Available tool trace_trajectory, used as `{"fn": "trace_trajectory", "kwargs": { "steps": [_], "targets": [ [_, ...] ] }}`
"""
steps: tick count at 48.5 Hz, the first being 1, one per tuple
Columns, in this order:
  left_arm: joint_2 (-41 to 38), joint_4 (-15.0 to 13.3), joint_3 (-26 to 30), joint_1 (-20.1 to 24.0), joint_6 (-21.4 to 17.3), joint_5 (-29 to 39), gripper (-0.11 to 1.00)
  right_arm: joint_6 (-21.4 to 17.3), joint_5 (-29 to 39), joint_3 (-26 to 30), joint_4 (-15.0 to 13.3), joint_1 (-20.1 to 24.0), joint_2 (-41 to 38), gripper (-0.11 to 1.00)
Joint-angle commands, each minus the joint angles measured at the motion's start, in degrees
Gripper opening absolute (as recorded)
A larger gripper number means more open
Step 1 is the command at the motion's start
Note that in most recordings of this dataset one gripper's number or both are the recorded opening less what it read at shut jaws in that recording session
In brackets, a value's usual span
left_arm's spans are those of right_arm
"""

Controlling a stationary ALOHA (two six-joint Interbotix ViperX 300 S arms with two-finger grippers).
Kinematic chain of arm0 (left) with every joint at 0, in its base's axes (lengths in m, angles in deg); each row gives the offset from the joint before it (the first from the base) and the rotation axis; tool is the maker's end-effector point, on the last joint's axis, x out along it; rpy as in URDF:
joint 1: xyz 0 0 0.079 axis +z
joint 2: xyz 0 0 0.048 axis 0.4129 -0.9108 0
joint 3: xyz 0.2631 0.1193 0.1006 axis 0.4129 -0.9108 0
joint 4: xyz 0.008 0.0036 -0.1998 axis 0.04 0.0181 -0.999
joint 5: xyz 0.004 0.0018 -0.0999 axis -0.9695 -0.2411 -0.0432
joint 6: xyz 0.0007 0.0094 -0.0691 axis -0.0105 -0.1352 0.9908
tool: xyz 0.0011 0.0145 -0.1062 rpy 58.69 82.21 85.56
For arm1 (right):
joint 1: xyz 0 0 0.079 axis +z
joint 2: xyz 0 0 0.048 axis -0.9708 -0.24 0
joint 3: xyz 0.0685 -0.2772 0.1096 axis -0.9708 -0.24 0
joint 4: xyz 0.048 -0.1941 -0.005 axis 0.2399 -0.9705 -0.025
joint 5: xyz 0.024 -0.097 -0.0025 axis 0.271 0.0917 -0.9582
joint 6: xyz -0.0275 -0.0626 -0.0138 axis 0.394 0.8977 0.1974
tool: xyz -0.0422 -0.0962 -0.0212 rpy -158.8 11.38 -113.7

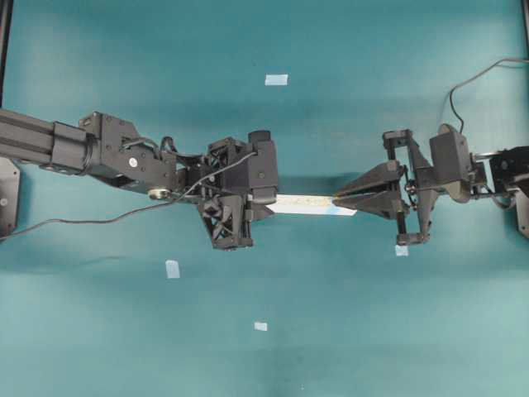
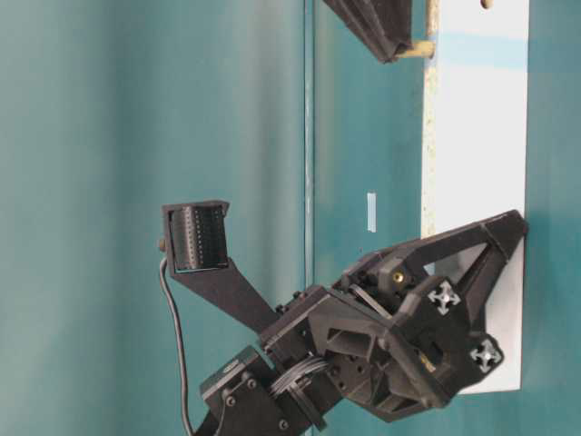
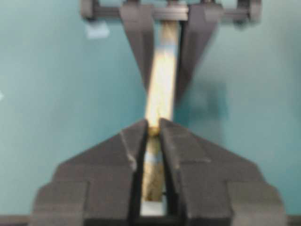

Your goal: Move the wooden board into place and insert the rod into its hole.

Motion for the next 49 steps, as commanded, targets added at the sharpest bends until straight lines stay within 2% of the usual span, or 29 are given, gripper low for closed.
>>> {"fn": "trace_trajectory", "kwargs": {
  "steps": [1, 10, 29, 36, 42, 49],
  "targets": [
    [0.4, -0.2, 0.4, 0.3, 0.5, 0.1, 0.24, 0.1, 0.9, 0.0, 0.2, 0.1, 0.4, 0.12],
    [0.3, -0.2, 0.5, 0.3, 0.5, 0.1, 0.24, 0.1, 4.7, 0.2, 0.1, 0.8, 0.4, 0.12],
    [0.3, -0.2, 0.6, 0.3, 0.5, 0.1, 0.24, -0.5, 7.3, 1.2, 0.1, 1.0, 0.4, 0.12],
    [0.4, -0.2, 0.7, 0.3, 0.5, 0.1, 0.24, -1.0, 12.0, 1.5, 0.1, 1.1, 1.5, 0.12],
    [0.4, -0.2, 0.8, 0.3, 0.5, 0.1, 0.24, -1.1, 18.7, 2.4, 0.1, 1.2, 3.4, 0.12],
    [0.4, -0.2, 0.8, 0.3, 0.5, 0.1, 0.24, -1.1, 22.4, 3.3, -0.2, 1.8, 5.0, 0.12]
  ]
}}
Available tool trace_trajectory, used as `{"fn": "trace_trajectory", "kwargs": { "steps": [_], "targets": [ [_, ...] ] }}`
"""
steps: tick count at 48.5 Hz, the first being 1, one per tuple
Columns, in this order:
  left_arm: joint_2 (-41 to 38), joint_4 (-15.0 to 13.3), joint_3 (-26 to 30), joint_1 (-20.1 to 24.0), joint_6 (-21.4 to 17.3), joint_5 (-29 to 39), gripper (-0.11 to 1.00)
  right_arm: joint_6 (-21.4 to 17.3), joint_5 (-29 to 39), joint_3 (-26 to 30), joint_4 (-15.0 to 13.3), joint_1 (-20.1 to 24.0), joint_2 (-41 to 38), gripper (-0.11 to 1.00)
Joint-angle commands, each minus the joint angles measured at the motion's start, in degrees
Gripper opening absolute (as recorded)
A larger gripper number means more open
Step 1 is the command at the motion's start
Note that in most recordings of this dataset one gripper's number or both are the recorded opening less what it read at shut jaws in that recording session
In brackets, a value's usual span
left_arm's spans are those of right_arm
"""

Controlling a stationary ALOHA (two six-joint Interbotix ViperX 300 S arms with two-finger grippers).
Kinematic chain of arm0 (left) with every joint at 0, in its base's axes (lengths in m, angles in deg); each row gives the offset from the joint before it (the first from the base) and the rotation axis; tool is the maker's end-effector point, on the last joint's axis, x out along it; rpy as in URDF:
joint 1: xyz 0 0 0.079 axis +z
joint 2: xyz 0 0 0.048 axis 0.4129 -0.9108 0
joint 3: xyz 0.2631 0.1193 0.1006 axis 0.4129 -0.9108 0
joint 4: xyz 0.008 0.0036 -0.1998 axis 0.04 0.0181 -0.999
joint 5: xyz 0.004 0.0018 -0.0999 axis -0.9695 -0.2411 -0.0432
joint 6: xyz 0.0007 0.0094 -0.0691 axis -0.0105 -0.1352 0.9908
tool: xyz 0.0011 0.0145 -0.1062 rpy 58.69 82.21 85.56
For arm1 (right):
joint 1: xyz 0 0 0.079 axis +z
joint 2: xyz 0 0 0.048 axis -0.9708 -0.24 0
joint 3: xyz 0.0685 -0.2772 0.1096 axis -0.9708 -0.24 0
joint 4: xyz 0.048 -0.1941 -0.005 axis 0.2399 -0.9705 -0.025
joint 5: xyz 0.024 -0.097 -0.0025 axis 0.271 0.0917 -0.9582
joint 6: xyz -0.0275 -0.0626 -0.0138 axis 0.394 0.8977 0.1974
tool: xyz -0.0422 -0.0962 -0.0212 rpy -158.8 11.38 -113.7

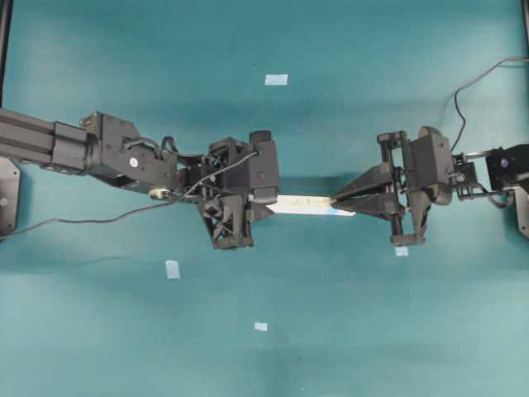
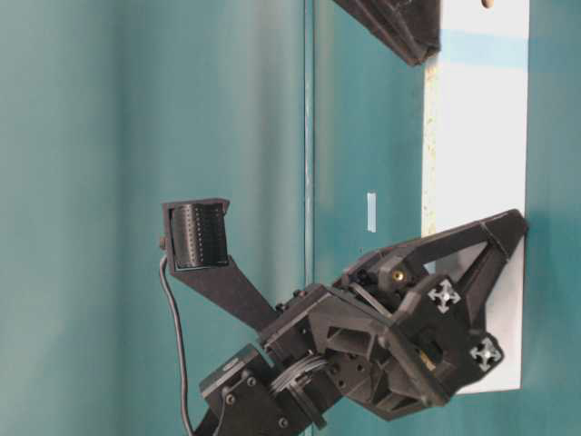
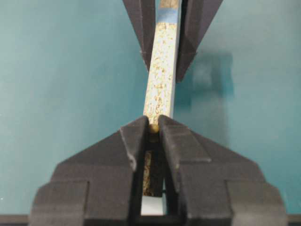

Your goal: Move the wooden board into place and insert the rod into its hole.

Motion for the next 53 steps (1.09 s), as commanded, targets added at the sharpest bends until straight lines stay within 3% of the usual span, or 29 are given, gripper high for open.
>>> {"fn": "trace_trajectory", "kwargs": {
  "steps": [1, 19, 28, 31, 38, 53],
  "targets": [
    [0.4, -0.1, 0.5, 0.2, 0.5, -0.1, 0.24, -0.2, 3.1, 0.8, -0.4, 0.7, 0.3, 0.12],
    [0.4, -0.1, 0.6, 0.2, 0.5, -0.1, 0.24, -0.7, 4.3, 1.8, -0.1, 2.4, 0.5, 0.12],
    [0.4, -0.1, 0.7, 0.2, 0.5, -0.1, 0.24, -0.4, 5.7, 3.7, 0.0, 2.4, 1.1, 0.54],
    [0.4, -0.1, 0.7, 0.2, 0.5, -0.1, 0.24, -0.2, 6.1, 4.0, 0.1, 2.4, 2.0, 0.63],
    [0.4, -0.1, 0.7, 0.2, 0.5, -0.1, 0.24, 0.0, 6.9, 4.0, 0.1, 2.4, 5.1, 0.65],
    [0.4, -0.1, 0.6, 0.2, 0.5, -0.1, 0.24, 0.1, 15.4, 4.0, 0.1, 1.3, 12.6, 0.66]
  ]
}}
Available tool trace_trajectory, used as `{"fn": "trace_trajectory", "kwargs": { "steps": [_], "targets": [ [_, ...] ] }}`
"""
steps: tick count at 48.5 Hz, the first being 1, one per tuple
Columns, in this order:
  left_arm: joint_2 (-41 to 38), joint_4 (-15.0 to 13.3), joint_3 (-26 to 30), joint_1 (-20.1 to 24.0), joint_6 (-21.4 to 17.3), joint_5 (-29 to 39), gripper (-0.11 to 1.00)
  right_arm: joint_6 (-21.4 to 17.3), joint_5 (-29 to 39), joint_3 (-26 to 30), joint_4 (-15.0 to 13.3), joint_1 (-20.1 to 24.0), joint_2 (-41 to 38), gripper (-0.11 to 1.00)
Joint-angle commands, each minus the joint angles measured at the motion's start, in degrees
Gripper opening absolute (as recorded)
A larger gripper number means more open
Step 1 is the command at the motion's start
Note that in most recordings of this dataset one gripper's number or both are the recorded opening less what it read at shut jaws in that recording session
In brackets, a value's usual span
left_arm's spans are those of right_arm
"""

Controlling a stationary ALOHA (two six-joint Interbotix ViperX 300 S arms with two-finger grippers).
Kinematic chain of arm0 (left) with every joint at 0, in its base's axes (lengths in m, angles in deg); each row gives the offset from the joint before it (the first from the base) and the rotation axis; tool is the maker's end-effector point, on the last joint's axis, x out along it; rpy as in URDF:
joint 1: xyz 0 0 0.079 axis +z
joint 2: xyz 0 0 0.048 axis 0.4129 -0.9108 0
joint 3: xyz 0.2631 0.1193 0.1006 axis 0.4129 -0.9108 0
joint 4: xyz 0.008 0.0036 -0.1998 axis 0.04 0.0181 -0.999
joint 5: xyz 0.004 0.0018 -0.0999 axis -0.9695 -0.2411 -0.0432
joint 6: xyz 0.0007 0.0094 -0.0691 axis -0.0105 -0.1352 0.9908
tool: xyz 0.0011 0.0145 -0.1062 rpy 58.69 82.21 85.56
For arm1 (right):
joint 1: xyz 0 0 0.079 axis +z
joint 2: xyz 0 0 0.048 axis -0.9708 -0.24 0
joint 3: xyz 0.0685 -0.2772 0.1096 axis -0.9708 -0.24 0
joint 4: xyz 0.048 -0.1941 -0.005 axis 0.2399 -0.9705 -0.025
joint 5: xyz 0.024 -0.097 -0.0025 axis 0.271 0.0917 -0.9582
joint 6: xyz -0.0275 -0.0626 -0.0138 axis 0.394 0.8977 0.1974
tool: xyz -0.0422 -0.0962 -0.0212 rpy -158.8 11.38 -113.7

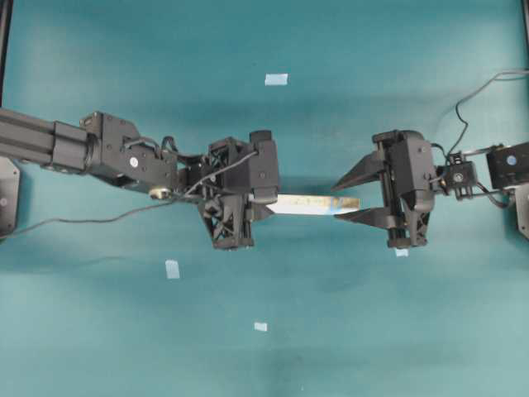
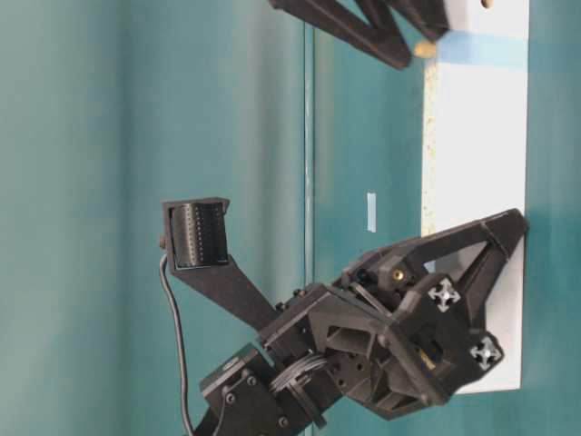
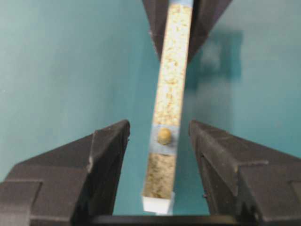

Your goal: Move the wooden board into place and insert the rod into its hole.

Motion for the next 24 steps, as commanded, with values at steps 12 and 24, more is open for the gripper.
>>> {"fn": "trace_trajectory", "kwargs": {
  "steps": [12, 24],
  "targets": [
    [0.5, -0.1, 0.6, 0.3, 0.4, -0.2, 0.24, -0.1, 3.7, 0.4, 0.1, -1.2, 4.1, 0.66],
    [0.6, -0.1, 0.5, 0.3, 0.4, -0.2, 0.3, -0.5, 5.8, 0.3, 0.1, -1.2, 4.2, 0.66]
  ]
}}
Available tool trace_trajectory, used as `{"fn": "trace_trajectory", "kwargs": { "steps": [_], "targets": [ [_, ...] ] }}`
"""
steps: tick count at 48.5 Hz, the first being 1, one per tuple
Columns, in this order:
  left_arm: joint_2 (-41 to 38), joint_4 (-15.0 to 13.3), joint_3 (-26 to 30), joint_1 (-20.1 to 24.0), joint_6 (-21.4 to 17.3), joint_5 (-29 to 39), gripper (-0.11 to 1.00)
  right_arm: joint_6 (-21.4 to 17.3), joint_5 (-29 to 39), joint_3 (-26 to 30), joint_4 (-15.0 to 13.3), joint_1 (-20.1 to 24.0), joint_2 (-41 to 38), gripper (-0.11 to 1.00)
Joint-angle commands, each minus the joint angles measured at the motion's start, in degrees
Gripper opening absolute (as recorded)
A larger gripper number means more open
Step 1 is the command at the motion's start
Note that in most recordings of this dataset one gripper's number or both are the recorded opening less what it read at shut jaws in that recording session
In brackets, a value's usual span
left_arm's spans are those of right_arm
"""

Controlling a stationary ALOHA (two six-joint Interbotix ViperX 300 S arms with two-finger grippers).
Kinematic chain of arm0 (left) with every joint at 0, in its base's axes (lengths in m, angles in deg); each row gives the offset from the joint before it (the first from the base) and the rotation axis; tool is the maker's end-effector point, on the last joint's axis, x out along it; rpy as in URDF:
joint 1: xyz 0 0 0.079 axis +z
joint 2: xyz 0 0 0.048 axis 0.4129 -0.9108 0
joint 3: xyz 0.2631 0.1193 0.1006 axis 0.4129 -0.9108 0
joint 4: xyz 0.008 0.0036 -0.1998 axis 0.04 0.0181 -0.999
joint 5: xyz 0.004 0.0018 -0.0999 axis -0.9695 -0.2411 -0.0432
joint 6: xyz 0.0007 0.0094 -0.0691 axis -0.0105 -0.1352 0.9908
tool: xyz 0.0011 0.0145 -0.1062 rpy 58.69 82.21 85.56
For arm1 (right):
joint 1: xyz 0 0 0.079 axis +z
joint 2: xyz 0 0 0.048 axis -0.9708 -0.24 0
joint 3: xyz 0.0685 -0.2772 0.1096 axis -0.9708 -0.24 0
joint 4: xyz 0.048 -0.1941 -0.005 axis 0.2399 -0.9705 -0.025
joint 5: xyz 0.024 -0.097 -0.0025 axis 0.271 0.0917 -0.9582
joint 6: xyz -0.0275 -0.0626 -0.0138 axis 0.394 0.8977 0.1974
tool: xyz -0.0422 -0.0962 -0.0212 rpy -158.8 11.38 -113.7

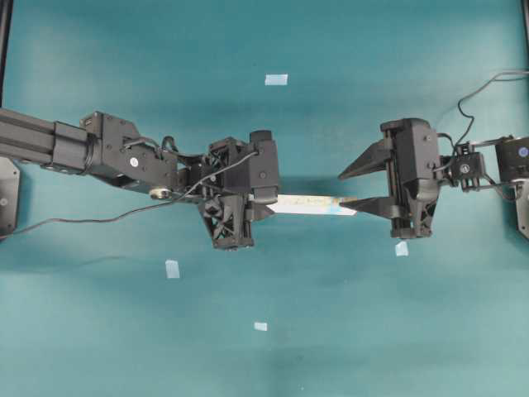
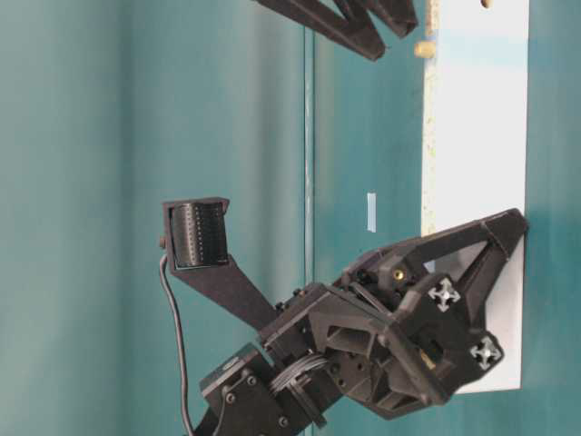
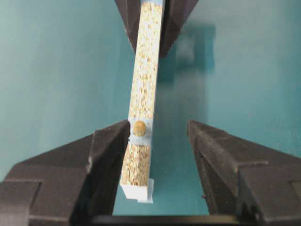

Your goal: Move the wooden board into place and insert the rod into its hole.

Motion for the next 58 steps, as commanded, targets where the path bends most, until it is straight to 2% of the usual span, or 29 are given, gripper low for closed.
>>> {"fn": "trace_trajectory", "kwargs": {
  "steps": [1, 7, 10, 15, 38, 58],
  "targets": [
    [0.6, -0.1, 0.5, 0.3, 0.4, -0.2, 0.36, -0.2, 0.4, 0.4, 0.1, 0.0, 1.1, 0.66],
    [0.8, -0.1, 0.5, 0.3, 0.4, 0.1, 0.7, -0.3, 0.9, 0.3, 0.1, 0.0, 1.2, 0.66],
    [1.1, -0.1, 0.5, 0.3, 0.4, 0.0, 0.79, -0.3, 1.2, 0.3, 0.1, 0.0, 1.1, 0.66],
    [1.5, -0.1, 0.4, 0.3, 0.3, 0.1, 0.74, -0.4, 2.2, 0.3, 0.1, 0.0, 1.1, 0.66],
    [9.3, 0.0, -4.3, 0.3, 0.2, 1.4, 0.74, -1.8, 4.4, -1.7, 0.1, 0.0, 4.5, 0.66],
    [10.8, 0.0, -6.3, 0.3, 0.1, 1.4, 0.74, -3.0, 4.4, -4.8, 0.1, 0.0, 5.8, 0.66]
  ]
}}
